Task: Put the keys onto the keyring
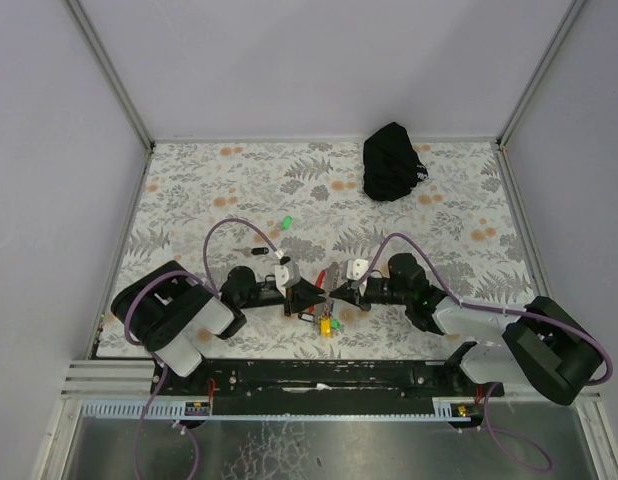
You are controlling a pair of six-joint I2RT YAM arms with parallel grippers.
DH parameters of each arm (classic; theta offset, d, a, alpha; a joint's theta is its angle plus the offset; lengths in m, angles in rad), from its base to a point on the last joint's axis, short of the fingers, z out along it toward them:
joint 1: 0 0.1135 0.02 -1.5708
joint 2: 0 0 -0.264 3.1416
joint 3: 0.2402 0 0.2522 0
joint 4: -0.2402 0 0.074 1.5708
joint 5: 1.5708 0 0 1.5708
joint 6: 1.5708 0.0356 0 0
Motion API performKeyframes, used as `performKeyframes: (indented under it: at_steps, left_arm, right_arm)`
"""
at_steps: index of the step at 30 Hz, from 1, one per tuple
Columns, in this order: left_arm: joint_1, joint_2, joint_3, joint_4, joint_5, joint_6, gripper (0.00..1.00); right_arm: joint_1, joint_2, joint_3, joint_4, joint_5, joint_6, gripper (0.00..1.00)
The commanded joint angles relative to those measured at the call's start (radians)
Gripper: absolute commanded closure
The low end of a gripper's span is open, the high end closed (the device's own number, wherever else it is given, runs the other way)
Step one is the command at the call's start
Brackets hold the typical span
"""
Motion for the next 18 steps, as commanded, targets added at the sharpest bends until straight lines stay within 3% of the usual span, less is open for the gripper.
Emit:
performKeyframes:
  at_steps: [1, 15, 18]
  left_arm:
    - [0.003, 0.004, 0.027, 0.013, -0.006, 0.039, 0.77]
    - [0.009, 0.056, 0.045, 0.020, -0.009, 0.042, 0.76]
    - [0.011, 0.055, 0.048, 0.014, -0.006, 0.042, 0.82]
  right_arm:
    - [-0.016, 0.022, 0.005, 0.127, -0.031, 0.012, 1.00]
    - [-0.022, 0.038, 0.006, 0.135, -0.055, 0.011, 1.00]
    - [-0.023, 0.039, 0.011, 0.130, -0.063, 0.011, 1.00]
